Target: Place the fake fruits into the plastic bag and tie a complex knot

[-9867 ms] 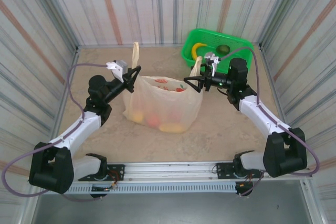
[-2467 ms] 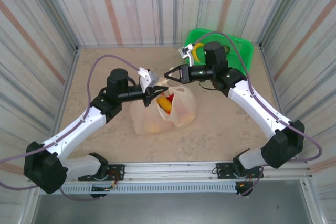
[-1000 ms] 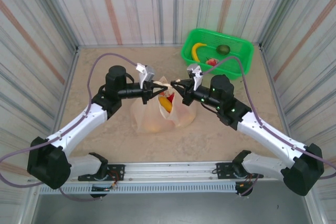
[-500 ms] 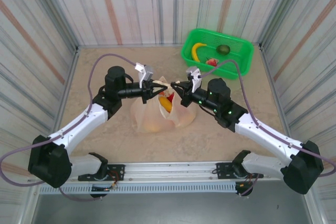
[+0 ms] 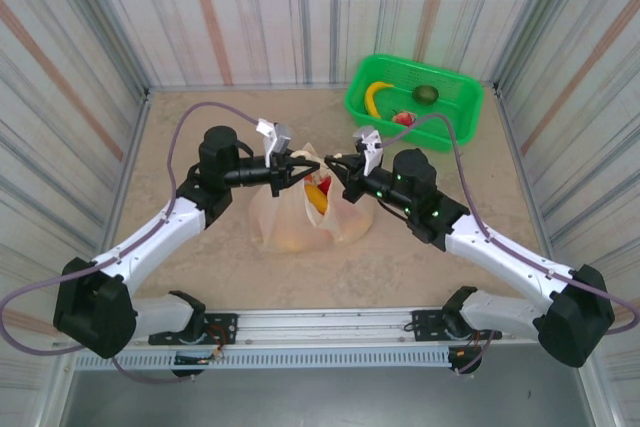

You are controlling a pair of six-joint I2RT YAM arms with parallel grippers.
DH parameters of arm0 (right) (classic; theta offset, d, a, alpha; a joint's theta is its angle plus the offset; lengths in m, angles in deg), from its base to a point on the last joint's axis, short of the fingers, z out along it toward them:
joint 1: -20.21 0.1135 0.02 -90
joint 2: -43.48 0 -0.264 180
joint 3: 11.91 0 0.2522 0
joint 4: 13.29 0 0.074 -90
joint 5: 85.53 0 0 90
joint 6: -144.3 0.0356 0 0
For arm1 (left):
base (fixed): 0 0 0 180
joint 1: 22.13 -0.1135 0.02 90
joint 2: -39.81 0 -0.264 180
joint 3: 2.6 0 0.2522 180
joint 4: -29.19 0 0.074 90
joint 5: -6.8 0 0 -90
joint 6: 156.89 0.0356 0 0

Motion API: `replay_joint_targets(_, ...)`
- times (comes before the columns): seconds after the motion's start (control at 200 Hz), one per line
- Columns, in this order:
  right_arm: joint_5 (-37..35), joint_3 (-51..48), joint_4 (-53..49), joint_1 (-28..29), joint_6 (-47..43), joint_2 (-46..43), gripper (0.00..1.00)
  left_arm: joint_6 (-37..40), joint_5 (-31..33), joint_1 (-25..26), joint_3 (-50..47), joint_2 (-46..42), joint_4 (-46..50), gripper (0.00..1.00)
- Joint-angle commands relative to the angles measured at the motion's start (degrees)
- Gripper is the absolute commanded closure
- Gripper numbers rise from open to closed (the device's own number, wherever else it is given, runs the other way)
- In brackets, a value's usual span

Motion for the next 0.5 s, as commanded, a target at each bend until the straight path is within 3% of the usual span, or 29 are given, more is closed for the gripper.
replay_joint_targets(0.0,-1.46,-0.83,0.86,1.62,-1.57,0.13,1.00,-1.74,-0.48,-0.61,0.32,0.85,-2.67,0.83)
replay_joint_targets(0.496,-4.91,-3.42,6.50,4.57,-1.20,-0.20,1.00,-6.37,1.46,-1.40,0.98,1.94,-2.21,0.76)
